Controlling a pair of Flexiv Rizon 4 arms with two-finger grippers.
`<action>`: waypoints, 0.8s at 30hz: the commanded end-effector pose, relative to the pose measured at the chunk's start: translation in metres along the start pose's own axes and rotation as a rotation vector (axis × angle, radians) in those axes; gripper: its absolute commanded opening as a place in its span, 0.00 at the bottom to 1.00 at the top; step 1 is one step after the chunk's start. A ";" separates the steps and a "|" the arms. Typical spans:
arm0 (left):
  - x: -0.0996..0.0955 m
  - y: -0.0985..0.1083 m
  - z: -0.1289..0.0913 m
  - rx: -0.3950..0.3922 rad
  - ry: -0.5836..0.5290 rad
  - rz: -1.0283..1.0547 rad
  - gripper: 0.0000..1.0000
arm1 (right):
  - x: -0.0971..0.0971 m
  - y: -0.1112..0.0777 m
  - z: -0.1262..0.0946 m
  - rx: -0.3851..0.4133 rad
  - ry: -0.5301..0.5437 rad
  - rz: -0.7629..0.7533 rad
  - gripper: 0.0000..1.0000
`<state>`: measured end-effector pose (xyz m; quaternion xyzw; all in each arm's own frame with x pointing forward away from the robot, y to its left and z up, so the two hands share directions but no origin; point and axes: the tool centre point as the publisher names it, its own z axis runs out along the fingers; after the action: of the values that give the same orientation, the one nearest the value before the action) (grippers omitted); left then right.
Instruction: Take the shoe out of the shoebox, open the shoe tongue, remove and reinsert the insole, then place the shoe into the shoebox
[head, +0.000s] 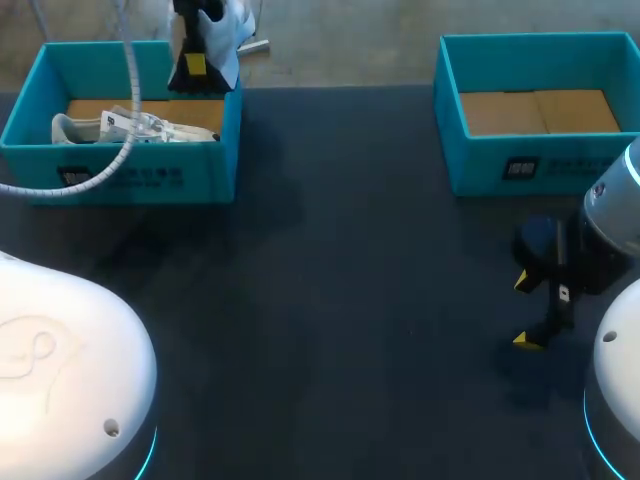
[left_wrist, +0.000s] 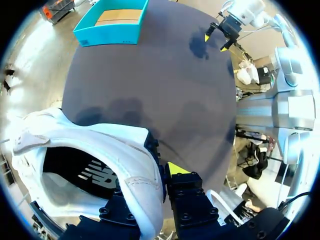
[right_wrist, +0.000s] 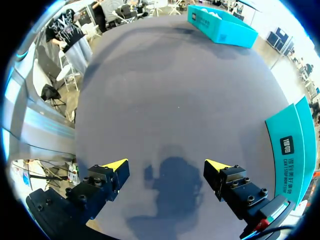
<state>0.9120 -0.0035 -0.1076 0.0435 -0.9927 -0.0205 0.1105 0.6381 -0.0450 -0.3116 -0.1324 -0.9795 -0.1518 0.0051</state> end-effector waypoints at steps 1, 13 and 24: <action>-0.020 0.016 -0.016 0.026 0.010 -0.022 0.00 | 0.001 -0.001 0.001 -0.002 -0.003 -0.001 1.00; -0.097 0.074 -0.041 0.002 -0.021 -0.003 0.00 | 0.001 -0.001 0.001 -0.002 -0.003 -0.001 1.00; -0.176 0.118 -0.035 0.015 -0.020 -0.003 0.00 | 0.001 -0.001 0.001 -0.002 -0.003 -0.001 1.00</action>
<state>1.0576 0.1205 -0.1030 0.0423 -0.9962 -0.0236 0.0728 0.6381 -0.0450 -0.3116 -0.1324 -0.9795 -0.1518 0.0051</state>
